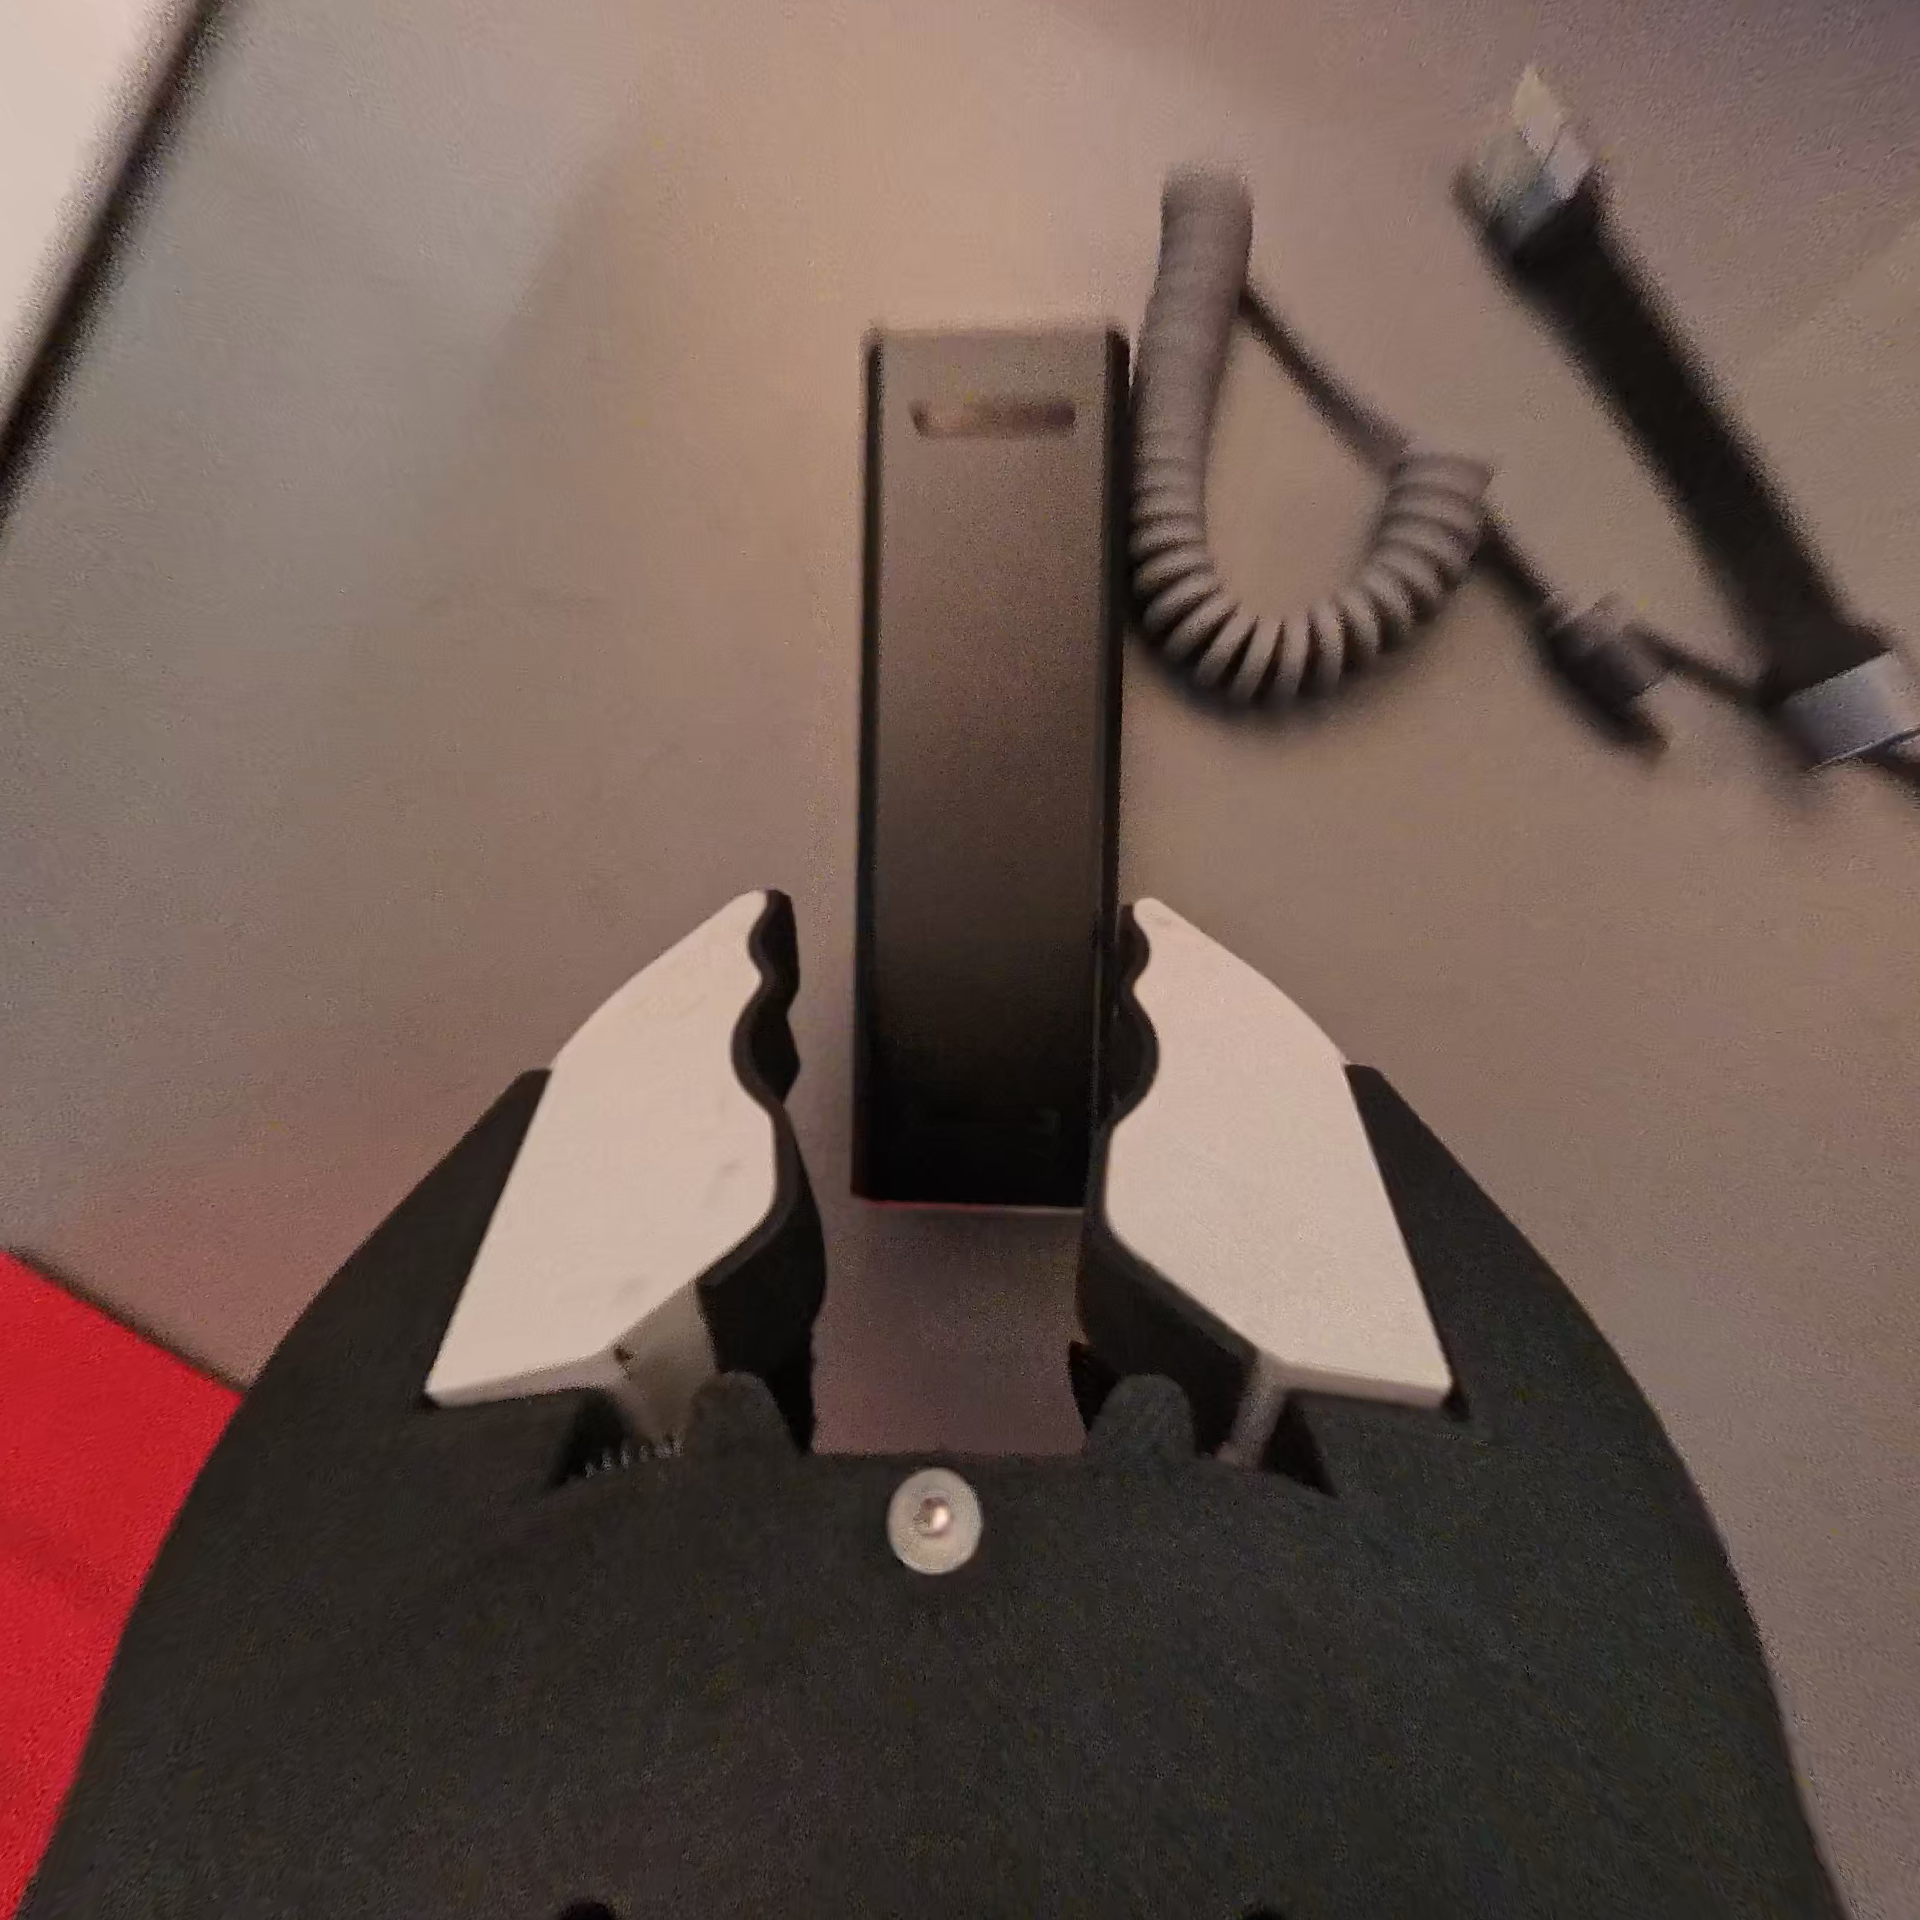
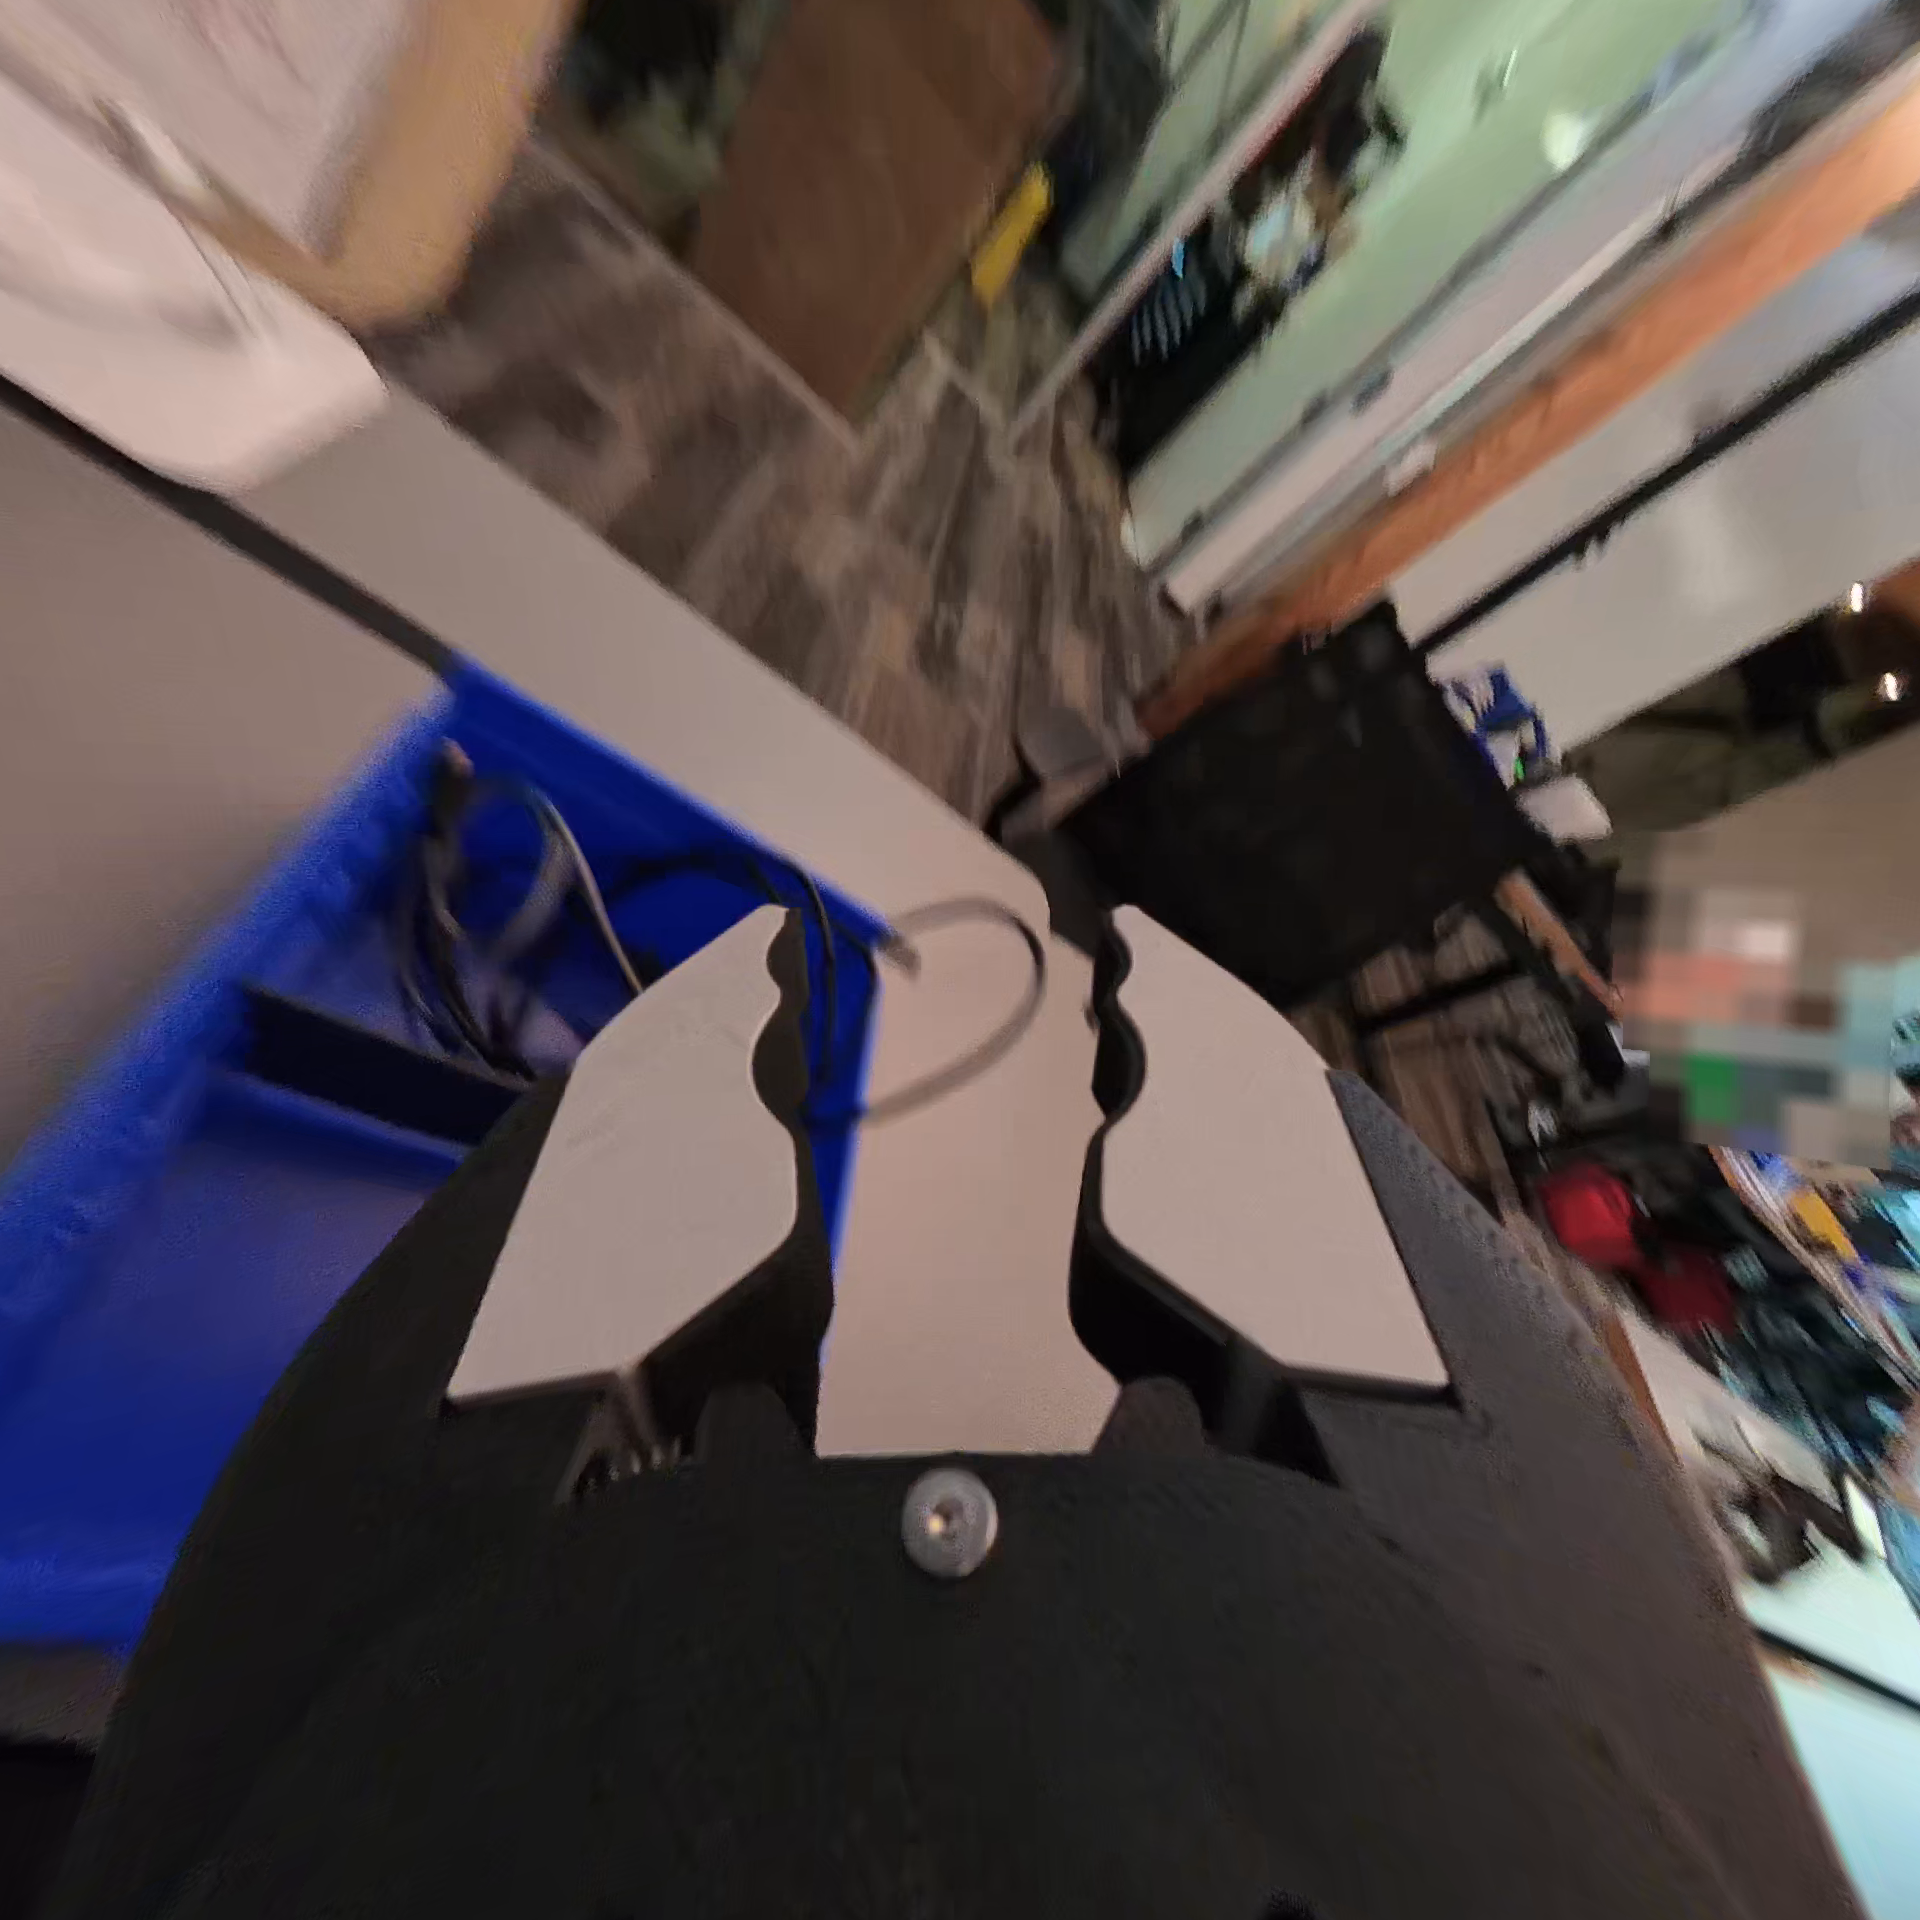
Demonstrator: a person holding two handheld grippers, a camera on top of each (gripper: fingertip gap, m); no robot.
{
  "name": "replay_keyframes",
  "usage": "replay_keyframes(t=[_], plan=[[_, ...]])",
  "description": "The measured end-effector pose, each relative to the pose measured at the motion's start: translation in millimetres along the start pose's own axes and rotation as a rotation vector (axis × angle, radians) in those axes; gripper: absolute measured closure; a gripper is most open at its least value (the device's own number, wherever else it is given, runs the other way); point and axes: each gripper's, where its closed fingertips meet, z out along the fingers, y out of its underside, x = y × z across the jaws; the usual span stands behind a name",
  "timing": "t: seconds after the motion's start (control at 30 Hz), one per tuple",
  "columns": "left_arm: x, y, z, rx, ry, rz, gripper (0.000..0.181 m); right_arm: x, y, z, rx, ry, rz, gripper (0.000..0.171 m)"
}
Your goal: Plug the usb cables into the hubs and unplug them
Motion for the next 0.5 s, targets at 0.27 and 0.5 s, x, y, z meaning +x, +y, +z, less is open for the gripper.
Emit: replay_keyframes(t=[0.27,0.5], plan=[[-56,35,-198,0.516,-0.387,0.033,0.138,-209,-161,-65,0.592,-0.718,0.112,0.118],[-134,124,-164,0.098,-0.261,0.238,0.141,-448,-239,-57,0.582,-1.138,0.039,0.118]])
